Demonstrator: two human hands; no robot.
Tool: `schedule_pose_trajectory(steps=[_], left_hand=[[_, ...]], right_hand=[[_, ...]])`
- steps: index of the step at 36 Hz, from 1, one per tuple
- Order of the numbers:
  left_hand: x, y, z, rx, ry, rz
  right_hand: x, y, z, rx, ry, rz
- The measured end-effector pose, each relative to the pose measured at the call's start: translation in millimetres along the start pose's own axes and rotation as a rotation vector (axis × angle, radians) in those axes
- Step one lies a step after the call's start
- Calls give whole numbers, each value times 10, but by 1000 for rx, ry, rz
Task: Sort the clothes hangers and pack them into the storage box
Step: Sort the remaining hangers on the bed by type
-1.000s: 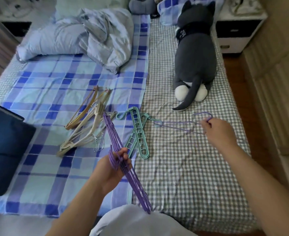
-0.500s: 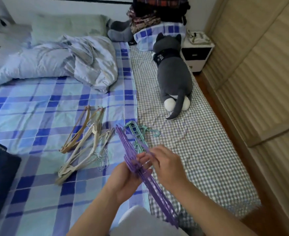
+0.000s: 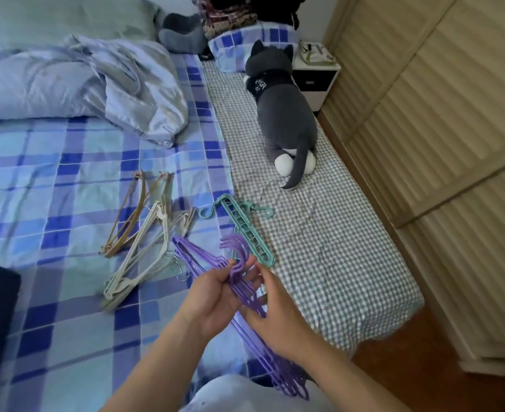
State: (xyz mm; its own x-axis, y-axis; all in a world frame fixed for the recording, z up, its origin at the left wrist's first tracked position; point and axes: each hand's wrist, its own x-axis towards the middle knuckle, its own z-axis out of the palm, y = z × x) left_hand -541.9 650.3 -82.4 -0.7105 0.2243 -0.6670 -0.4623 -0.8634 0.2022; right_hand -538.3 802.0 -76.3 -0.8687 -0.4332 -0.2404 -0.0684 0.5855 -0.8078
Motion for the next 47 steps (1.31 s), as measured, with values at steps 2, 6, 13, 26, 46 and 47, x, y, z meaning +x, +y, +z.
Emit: schedule_pose_trajectory(steps=[2, 6, 13, 26, 46, 47], left_hand=[[1, -84, 28, 52, 41, 13], [111, -307, 38, 463, 192, 84], [245, -352, 199, 782, 201, 104], [1129, -105, 392, 839, 323, 17], [2935, -160, -912, 1204, 936, 2], [2956, -168, -930, 1269, 935, -20]], right_hand=[[-10, -9, 39, 10, 16, 51], [56, 58, 36, -37, -43, 219], [218, 247, -35, 105, 55, 249], [1106, 1261, -1198, -225, 251, 354], [2595, 3668, -1323, -891, -9, 575], [2586, 3615, -1315, -901, 29, 587]])
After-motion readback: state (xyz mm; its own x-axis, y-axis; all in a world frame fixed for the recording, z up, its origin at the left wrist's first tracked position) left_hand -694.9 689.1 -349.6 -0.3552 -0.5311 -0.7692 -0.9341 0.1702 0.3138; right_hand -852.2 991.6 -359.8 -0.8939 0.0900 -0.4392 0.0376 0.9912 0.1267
